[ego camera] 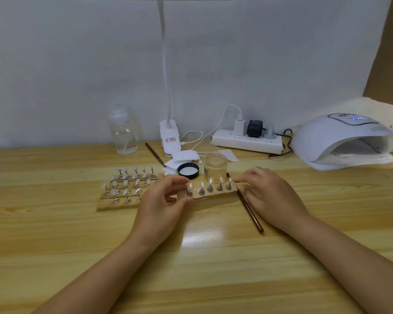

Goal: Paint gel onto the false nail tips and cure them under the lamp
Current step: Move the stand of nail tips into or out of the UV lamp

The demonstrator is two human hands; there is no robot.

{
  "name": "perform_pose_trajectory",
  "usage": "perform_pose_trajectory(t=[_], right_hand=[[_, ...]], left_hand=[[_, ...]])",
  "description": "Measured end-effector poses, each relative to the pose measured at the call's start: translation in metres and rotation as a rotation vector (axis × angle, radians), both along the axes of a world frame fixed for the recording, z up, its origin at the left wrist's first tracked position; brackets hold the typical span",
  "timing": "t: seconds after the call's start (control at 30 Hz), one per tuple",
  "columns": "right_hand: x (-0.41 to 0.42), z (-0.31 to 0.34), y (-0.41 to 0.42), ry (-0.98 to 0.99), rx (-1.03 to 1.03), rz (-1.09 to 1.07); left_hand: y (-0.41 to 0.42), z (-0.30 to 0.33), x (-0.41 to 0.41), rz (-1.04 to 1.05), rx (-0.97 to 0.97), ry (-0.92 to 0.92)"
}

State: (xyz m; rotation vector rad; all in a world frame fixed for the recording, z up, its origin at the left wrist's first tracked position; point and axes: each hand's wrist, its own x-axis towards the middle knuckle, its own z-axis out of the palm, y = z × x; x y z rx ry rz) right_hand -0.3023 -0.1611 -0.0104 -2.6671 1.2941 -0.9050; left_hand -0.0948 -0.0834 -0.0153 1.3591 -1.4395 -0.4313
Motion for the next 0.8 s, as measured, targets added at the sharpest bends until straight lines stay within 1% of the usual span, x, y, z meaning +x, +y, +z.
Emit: perform_pose_trajectory(t=[0.07,0.17,0.3,0.37,0.43,0.5,0.6,0.7,0.8], right_hand=[[0.000,0.000,0.000,-0.035,0.032,-0.006],[0.002,0.005,0.000,-0.191,0.164,0.002],[-0.001,0.018,-0.002,-0.398,0.527,0.057],[-0.008,0.027,-0.004,-0.450,0.696,0.078],[-0.019,0.036,-0.009,-0.490,0.878,0.092],[-0.034,0.046,-0.016,-0.574,1.035,0.078],[-0.066,0.058,-0.026,-0.702,1.100,-0.022],[-0.110,0.064,-0.034,-0.811,1.062,-0.150],[-0.153,0.066,-0.038,-1.002,1.024,-0.228]], left_hand=[[0.000,0.000,0.000,0.000,-0.011,-0.006],[0.001,0.000,-0.001,-0.002,-0.033,-0.011],[0.004,0.003,-0.006,-0.002,-0.100,-0.045],[0.006,0.007,-0.010,-0.003,-0.131,-0.061],[0.005,0.013,-0.017,-0.012,-0.142,-0.035],[-0.003,0.023,-0.031,-0.042,-0.119,0.024],[-0.025,0.037,-0.069,-0.121,-0.037,0.091],[-0.052,0.044,-0.119,-0.192,-0.014,0.096],[-0.078,0.042,-0.172,-0.235,0.009,0.160]])
